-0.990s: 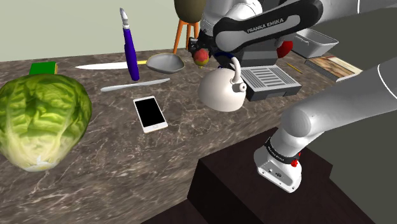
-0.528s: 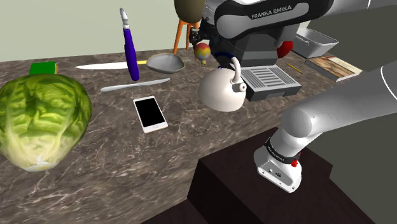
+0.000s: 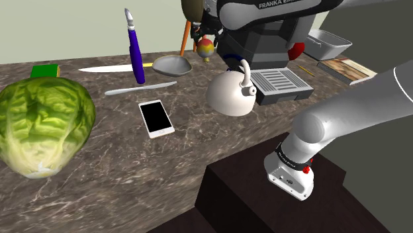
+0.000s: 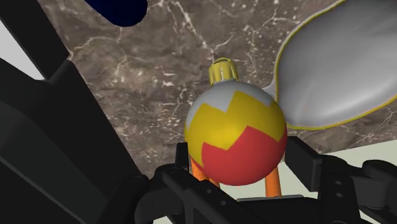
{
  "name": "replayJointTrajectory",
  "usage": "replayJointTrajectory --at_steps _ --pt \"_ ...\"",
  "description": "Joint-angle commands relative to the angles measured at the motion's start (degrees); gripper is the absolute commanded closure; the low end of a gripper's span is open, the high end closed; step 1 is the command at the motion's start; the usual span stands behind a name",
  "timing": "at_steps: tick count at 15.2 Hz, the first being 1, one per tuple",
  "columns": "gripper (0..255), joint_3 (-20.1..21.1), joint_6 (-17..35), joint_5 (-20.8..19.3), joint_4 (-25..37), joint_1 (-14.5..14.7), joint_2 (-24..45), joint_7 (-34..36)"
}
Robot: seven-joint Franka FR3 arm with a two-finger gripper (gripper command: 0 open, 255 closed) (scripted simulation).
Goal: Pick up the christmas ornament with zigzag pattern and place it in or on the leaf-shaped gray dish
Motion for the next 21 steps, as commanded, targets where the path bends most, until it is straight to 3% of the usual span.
replayJointTrajectory --at_steps 1,9,21 --pt "255 2.6 -1.1 -1.1 2.9 -0.3 2.5 3.0" --pt "255 13.8 -6.5 -10.8 16.6 -1.0 17.1 17.9" --pt "255 14.4 -0.2 -15.3 11.4 -1.3 19.9 23.0"
